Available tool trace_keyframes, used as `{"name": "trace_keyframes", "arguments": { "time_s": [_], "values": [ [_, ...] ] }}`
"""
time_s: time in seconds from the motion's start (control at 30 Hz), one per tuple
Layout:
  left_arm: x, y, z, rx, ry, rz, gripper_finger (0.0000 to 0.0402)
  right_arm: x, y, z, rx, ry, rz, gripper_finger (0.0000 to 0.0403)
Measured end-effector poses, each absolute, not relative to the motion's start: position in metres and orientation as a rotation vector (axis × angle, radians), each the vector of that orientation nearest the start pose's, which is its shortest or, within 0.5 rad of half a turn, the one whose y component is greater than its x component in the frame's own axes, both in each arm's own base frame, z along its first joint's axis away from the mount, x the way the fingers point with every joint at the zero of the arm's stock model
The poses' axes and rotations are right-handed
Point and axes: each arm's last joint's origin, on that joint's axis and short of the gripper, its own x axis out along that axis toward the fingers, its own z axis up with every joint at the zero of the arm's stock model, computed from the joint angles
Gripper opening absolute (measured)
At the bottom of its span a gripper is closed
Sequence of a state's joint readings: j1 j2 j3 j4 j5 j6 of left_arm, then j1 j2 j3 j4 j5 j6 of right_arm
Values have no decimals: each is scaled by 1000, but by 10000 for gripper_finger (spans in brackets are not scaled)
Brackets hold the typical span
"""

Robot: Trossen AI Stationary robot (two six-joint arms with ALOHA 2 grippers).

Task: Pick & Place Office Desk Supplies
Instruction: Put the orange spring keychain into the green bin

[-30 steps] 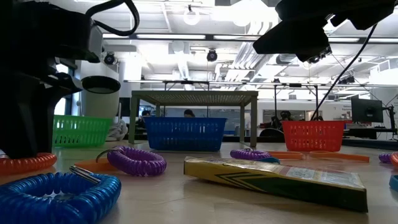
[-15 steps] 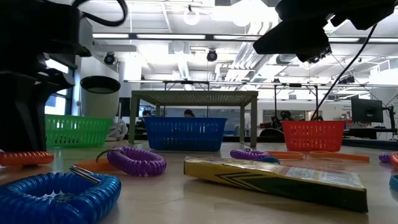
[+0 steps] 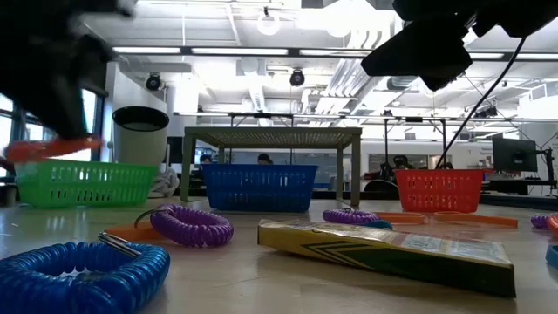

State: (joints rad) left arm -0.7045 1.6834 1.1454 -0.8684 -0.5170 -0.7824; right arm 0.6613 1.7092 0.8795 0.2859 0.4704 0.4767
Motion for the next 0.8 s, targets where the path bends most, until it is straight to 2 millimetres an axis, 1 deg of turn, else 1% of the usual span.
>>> {"name": "trace_keyframes", "arguments": {
  "time_s": [0.1,0.17,0.33,0.47,0.53,0.67,0.8],
  "values": [
    [241,-176,221,166,1038,295,7,281,202,176,177,489,71,231],
    [240,-166,231,179,1030,292,7,281,202,176,197,491,66,231],
    [234,-135,257,163,1023,330,7,279,205,175,240,503,56,231],
    [228,-112,270,140,1044,391,7,276,212,172,230,488,45,231],
    [226,-105,275,128,1041,387,7,273,215,169,219,484,30,231],
    [222,-97,283,111,1072,304,7,273,217,159,212,503,9,231],
    [212,-81,291,97,1093,327,7,276,217,154,241,505,-2,231]
  ]
}}
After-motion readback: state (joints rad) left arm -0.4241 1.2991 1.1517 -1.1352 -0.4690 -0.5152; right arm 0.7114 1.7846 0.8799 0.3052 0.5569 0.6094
